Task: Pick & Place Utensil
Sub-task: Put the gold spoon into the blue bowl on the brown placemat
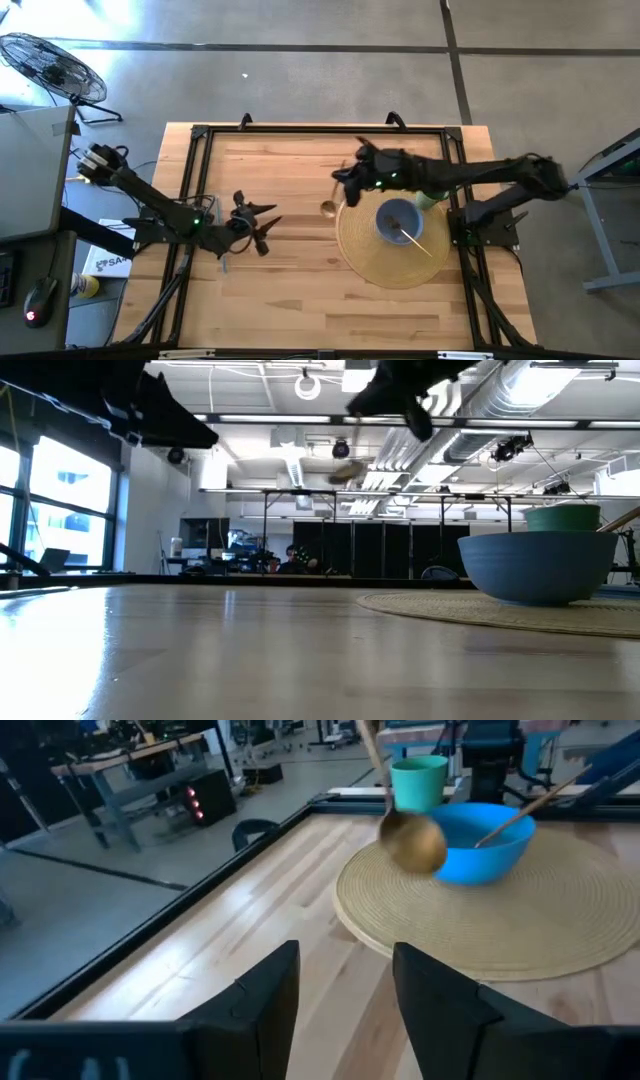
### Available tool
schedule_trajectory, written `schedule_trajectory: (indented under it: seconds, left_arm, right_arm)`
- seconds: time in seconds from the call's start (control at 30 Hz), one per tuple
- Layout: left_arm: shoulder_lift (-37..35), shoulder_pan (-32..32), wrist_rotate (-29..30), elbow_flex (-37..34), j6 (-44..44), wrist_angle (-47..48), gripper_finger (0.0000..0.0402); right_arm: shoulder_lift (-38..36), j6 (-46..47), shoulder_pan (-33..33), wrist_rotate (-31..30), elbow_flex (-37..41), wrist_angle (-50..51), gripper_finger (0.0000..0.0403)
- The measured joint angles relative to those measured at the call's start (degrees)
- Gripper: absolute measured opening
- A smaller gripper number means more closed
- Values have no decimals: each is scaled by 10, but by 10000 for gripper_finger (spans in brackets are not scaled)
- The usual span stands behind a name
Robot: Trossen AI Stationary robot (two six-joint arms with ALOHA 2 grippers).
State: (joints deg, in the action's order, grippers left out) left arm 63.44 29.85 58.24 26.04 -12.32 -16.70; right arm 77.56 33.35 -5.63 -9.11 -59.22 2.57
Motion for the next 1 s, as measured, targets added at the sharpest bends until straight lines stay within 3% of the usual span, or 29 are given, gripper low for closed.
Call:
schedule_trajectory:
  seconds: [0.3,0.53,1.0]
  left_arm:
    - [-10,-2,-9,0,-2,7,159]
    - [-10,-2,-9,0,-2,7,159]
    - [-10,-2,-6,0,0,8,159]
  right_arm:
    - [-114,-94,-34,36,0,231,33]
    - [-149,-154,-62,48,0,352,13]
    - [-173,-144,-101,110,0,451,13]
